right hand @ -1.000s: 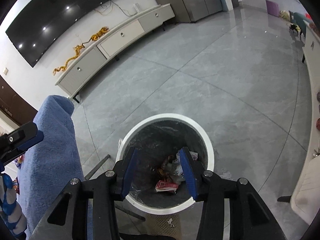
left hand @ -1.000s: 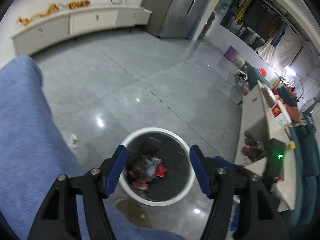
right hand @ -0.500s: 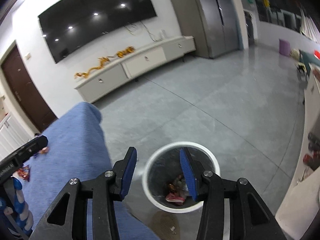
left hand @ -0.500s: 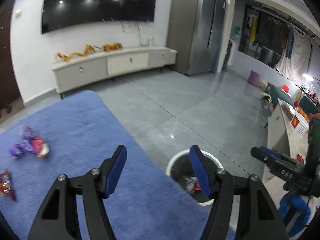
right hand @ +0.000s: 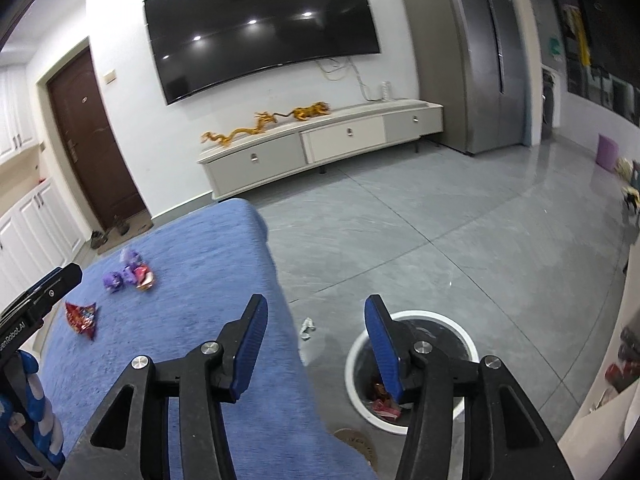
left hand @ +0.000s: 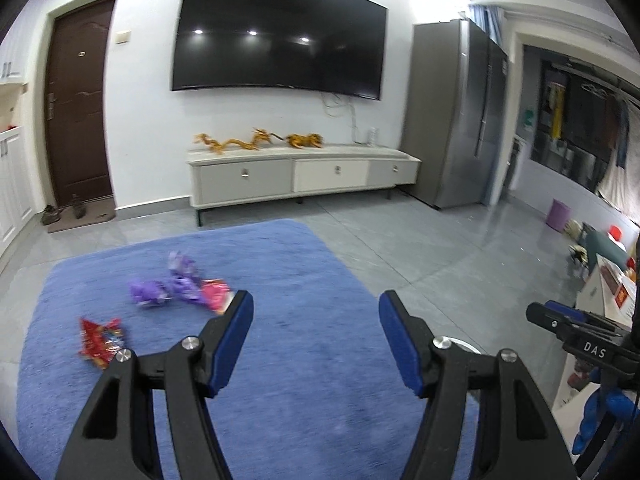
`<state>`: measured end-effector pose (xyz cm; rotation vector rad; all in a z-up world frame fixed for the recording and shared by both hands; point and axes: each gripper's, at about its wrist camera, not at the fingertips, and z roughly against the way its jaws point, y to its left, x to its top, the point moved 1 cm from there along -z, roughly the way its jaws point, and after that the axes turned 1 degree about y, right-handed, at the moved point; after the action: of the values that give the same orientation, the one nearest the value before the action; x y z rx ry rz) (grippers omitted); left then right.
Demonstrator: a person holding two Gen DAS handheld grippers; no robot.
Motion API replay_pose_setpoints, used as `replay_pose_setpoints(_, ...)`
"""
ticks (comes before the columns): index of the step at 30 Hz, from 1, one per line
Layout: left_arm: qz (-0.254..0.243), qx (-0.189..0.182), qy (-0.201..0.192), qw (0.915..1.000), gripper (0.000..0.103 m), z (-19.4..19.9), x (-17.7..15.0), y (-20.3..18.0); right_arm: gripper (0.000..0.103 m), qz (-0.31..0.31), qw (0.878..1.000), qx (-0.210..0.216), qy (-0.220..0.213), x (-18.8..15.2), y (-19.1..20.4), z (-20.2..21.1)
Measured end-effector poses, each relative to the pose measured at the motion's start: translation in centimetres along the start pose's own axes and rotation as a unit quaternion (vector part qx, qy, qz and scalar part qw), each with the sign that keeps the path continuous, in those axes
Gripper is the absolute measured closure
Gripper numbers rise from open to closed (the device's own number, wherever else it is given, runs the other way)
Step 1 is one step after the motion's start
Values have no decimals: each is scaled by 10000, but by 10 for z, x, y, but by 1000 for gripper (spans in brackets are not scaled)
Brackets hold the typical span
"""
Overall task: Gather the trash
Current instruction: 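Move both tools back over the rug toward the remaining wrappers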
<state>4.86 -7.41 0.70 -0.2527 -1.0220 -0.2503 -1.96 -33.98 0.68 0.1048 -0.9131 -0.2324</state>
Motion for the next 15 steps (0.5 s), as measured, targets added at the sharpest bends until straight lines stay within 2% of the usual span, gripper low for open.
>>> replay_pose_setpoints(4, 146, 193, -94, 9997, 40, 13, -7, 28, 54, 221, 9997, 41, 23, 2, 27, -2)
replay_pose_setpoints(15, 522, 411, -146, 9977, 40, 29, -20, 90, 54, 714, 9974, 96, 84, 3, 91, -12)
